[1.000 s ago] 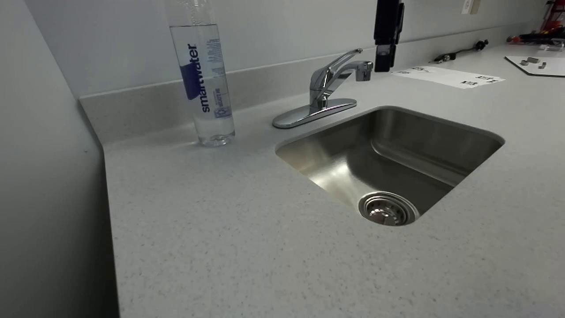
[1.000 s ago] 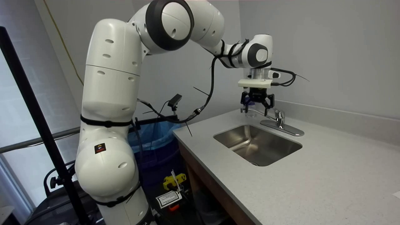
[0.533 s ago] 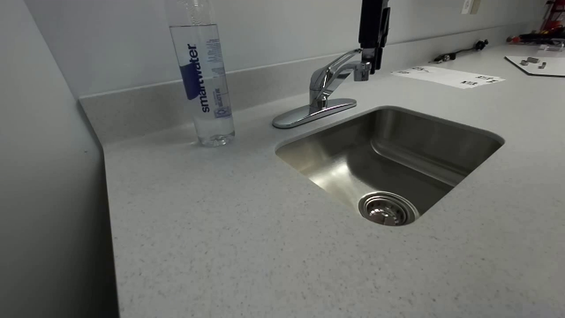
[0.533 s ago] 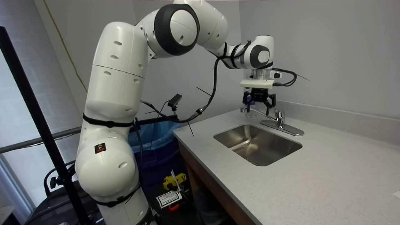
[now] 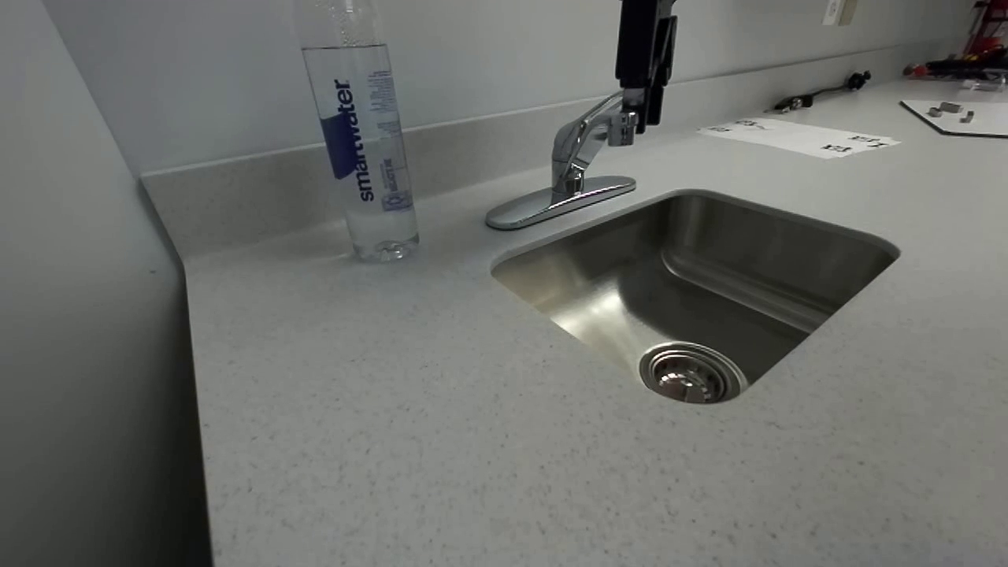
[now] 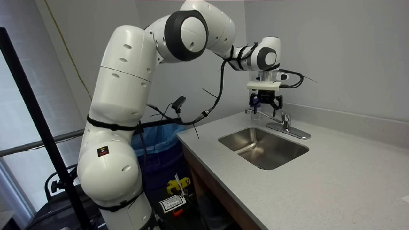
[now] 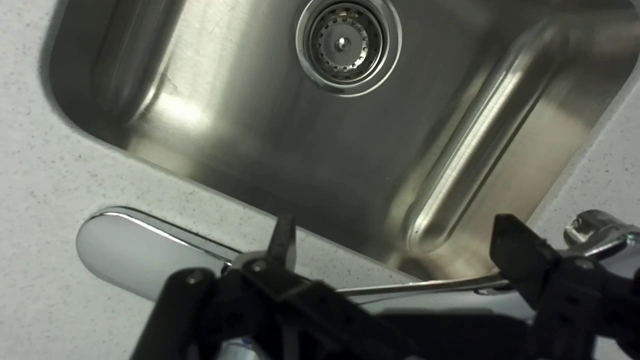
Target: Slide the spout to the left
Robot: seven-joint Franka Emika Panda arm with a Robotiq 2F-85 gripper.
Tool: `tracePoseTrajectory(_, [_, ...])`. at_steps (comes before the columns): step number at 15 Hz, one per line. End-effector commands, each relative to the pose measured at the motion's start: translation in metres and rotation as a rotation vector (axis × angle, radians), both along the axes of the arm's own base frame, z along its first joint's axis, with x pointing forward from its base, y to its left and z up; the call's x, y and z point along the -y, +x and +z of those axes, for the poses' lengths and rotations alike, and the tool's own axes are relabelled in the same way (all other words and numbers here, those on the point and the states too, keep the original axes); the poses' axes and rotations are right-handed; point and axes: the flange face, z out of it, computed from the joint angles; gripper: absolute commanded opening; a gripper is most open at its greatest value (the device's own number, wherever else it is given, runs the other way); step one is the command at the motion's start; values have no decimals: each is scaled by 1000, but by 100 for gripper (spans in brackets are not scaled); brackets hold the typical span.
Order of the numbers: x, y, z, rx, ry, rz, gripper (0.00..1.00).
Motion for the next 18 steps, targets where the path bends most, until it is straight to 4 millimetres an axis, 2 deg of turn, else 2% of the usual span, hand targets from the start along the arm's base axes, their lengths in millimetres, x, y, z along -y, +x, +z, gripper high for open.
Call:
tracePoseTrajectory(1, [-20,27,6,70,37,-28,100])
tracePoseTrajectory(6, [-30,37,17,103,51,-63,100])
tracePoseTrajectory(12, [-39,63,28,199,80,-102,100])
tracePoseTrajectory(18, [-35,63,31,179,95,-164,100])
